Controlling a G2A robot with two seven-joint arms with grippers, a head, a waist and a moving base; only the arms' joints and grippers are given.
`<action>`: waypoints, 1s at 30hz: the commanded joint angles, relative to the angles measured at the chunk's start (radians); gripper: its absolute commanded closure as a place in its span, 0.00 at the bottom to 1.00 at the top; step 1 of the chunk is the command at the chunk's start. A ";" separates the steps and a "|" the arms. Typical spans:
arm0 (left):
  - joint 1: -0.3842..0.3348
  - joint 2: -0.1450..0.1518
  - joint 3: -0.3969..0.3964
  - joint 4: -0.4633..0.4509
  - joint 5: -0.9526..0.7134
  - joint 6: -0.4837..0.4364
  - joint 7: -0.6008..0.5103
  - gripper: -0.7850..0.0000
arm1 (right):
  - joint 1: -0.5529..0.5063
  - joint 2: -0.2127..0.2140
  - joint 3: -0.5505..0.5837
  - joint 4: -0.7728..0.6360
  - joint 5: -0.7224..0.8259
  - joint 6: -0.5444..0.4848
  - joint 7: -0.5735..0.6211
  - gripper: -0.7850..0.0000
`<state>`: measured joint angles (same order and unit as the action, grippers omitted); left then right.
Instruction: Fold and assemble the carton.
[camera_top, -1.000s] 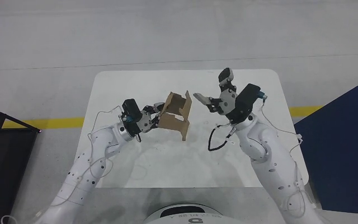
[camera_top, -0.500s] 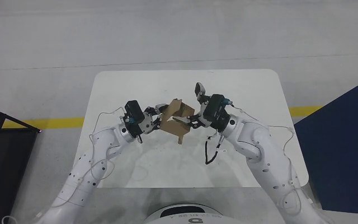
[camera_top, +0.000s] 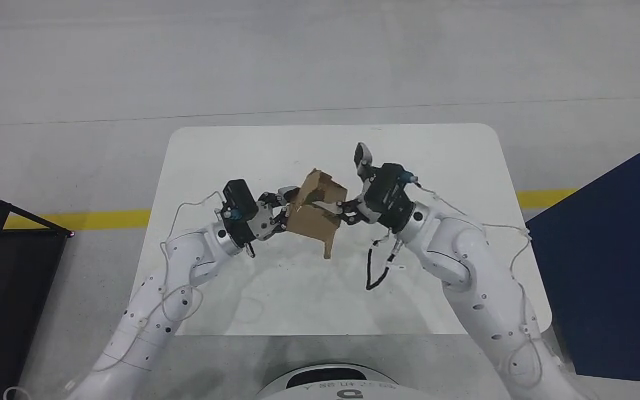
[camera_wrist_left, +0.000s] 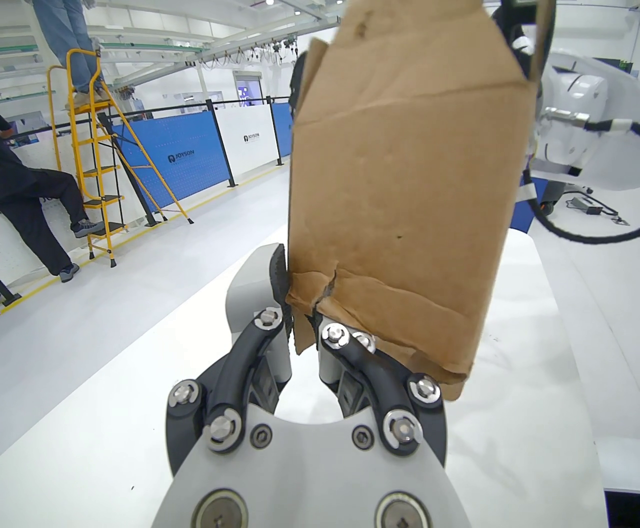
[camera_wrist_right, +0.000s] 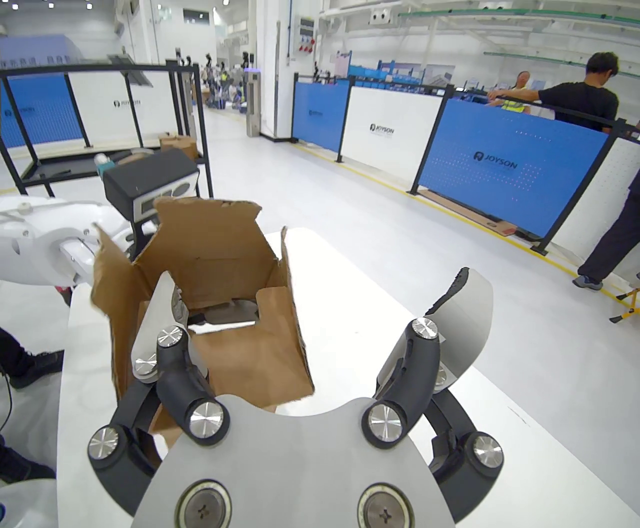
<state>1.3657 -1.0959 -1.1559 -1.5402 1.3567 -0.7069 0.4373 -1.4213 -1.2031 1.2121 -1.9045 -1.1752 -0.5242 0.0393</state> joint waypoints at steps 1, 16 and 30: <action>0.001 -0.001 0.001 0.004 -0.016 -0.007 -0.002 1.00 | -0.015 0.000 0.017 -0.011 0.016 0.016 -0.048 0.00; 0.003 -0.006 0.005 0.002 -0.057 0.047 -0.068 1.00 | -0.070 -0.001 0.047 -0.054 0.095 0.038 -0.163 0.00; 0.012 -0.009 0.008 -0.031 -0.063 0.057 -0.065 1.00 | -0.033 -0.003 -0.038 -0.017 0.071 0.017 -0.013 0.00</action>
<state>1.3752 -1.1052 -1.1456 -1.5694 1.2916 -0.6498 0.3688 -1.4579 -1.2056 1.1765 -1.9254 -1.1196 -0.5122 0.0253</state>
